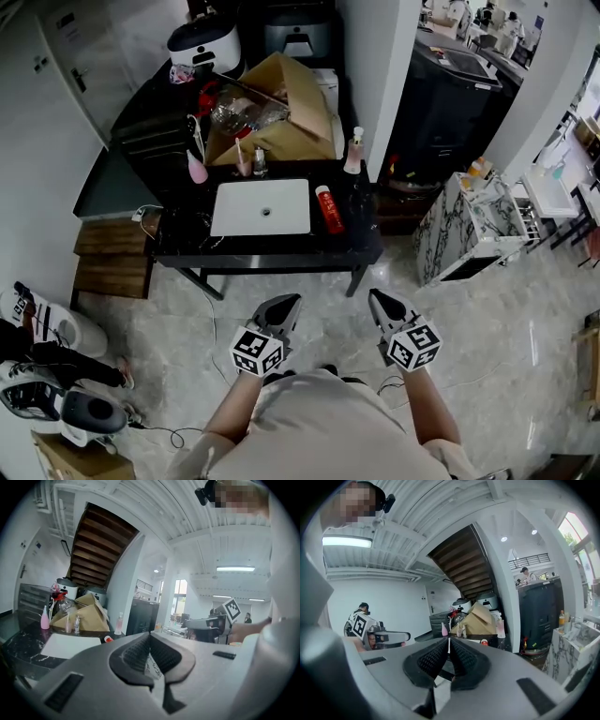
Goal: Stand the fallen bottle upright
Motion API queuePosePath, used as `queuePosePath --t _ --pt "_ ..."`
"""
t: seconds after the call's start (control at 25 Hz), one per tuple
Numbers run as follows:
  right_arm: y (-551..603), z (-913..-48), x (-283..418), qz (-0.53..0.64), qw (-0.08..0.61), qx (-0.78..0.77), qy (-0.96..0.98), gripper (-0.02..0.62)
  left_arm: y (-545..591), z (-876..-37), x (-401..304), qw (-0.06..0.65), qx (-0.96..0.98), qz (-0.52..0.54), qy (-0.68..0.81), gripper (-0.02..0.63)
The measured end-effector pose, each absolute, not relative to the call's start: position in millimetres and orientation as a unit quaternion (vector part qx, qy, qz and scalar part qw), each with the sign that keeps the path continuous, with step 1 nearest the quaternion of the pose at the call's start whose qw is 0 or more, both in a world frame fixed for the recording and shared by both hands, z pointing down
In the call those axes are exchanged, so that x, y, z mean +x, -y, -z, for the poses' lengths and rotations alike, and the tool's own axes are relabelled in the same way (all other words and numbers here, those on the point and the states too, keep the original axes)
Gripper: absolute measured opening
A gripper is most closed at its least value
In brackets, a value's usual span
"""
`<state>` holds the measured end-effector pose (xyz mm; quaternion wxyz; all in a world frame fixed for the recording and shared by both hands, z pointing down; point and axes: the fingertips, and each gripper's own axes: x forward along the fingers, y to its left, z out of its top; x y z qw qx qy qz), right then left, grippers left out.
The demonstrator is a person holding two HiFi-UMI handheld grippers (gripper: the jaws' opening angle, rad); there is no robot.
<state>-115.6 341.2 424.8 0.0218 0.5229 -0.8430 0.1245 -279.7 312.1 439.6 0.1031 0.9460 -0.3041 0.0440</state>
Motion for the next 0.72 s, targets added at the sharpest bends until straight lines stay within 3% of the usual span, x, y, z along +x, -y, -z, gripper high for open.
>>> queuePosePath --t 0.44,0.72 --pt "-331 -432 -86 -0.134 0.018 0.516 0.846 0.035 -309 -441 -260 0.101 0.94 -0.046 0.322 0.014" --pt "-324 -442 -77 -0.134 0.023 0.503 0.854 0.035 -310 -449 -251 0.098 0.938 -0.046 0.329 0.066"
